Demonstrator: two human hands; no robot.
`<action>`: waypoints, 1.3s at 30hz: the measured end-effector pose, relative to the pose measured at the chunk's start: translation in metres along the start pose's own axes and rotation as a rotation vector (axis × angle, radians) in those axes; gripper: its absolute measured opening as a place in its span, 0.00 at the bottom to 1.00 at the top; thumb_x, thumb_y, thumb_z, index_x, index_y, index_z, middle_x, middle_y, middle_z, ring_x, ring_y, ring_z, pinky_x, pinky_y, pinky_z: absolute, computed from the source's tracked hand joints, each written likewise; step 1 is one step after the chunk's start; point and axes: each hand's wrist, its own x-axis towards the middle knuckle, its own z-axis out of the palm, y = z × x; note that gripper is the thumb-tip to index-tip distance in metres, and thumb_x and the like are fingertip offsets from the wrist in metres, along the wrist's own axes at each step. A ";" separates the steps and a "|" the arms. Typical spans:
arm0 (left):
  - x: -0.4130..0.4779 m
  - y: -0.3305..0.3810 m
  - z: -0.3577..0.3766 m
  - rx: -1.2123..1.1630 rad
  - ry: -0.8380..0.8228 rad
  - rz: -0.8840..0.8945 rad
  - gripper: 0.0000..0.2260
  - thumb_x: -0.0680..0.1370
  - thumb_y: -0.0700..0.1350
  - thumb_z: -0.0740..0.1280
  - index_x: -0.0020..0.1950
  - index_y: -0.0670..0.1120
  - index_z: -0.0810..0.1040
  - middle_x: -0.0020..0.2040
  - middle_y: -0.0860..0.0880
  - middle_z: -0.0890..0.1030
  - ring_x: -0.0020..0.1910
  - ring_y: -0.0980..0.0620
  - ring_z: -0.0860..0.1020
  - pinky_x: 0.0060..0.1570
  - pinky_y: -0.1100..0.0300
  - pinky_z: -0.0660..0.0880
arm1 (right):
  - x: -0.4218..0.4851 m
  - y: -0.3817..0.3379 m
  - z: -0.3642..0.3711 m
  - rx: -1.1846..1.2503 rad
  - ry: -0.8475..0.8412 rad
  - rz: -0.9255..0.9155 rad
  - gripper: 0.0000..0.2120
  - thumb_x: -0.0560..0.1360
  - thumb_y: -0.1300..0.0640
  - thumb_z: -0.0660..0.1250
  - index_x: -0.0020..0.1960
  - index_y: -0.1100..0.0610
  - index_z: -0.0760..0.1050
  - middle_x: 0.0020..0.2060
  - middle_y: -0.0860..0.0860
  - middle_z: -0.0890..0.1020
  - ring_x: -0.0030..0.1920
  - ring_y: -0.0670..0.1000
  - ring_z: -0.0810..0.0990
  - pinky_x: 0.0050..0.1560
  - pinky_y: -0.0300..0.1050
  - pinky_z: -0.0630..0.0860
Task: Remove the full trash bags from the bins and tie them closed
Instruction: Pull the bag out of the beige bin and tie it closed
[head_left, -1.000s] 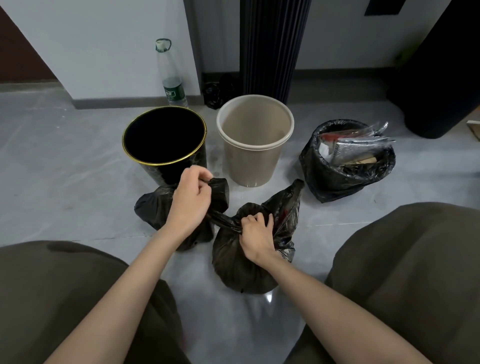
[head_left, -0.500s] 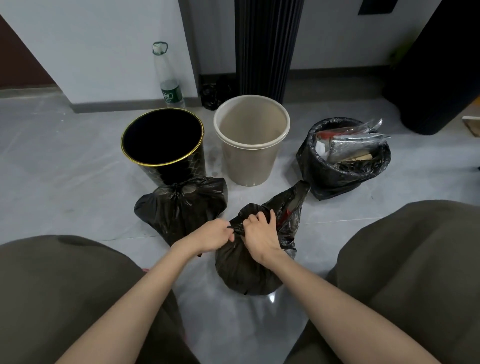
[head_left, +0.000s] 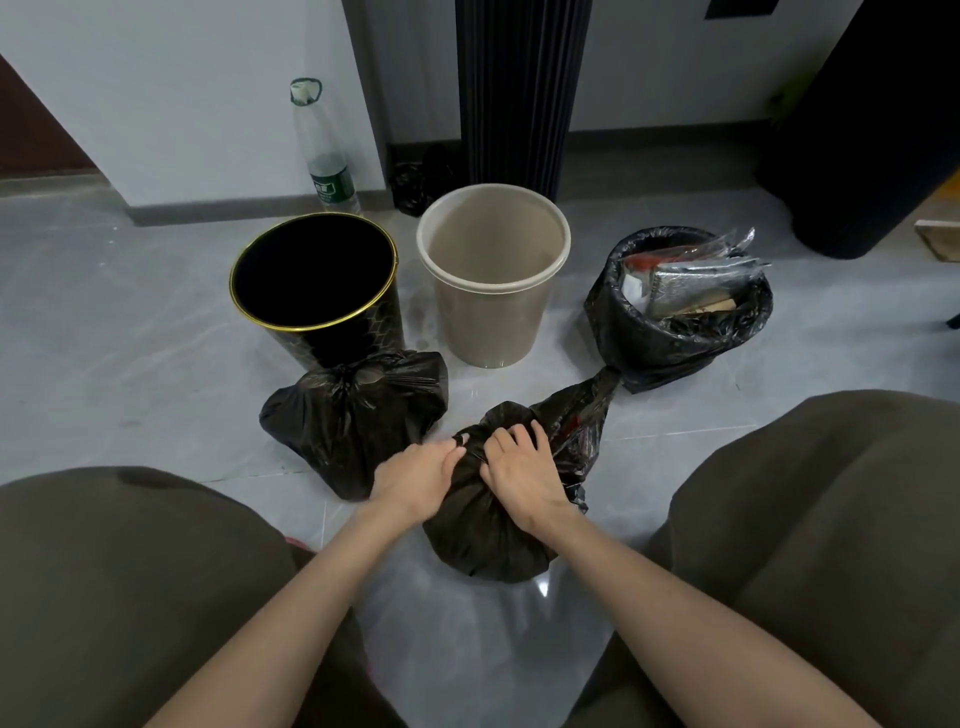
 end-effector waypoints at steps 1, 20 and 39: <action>-0.003 0.000 -0.001 0.234 0.076 0.068 0.17 0.83 0.55 0.48 0.57 0.50 0.75 0.50 0.47 0.82 0.51 0.44 0.80 0.45 0.55 0.72 | 0.000 0.000 0.000 -0.015 0.005 -0.004 0.11 0.74 0.52 0.64 0.49 0.59 0.79 0.45 0.53 0.80 0.49 0.56 0.78 0.64 0.60 0.70; 0.008 0.012 -0.011 -1.603 -0.202 -0.470 0.14 0.82 0.52 0.56 0.62 0.52 0.77 0.65 0.56 0.72 0.64 0.53 0.69 0.56 0.62 0.67 | -0.008 -0.010 0.004 -0.060 -0.049 -0.089 0.12 0.78 0.54 0.60 0.55 0.59 0.77 0.50 0.55 0.79 0.53 0.58 0.76 0.64 0.61 0.68; 0.008 0.005 -0.039 -0.695 -0.186 0.100 0.16 0.79 0.49 0.63 0.35 0.41 0.80 0.31 0.53 0.71 0.33 0.60 0.69 0.42 0.63 0.67 | -0.006 -0.002 0.004 0.064 -0.168 0.038 0.17 0.82 0.54 0.52 0.63 0.59 0.71 0.59 0.54 0.73 0.62 0.58 0.69 0.71 0.61 0.58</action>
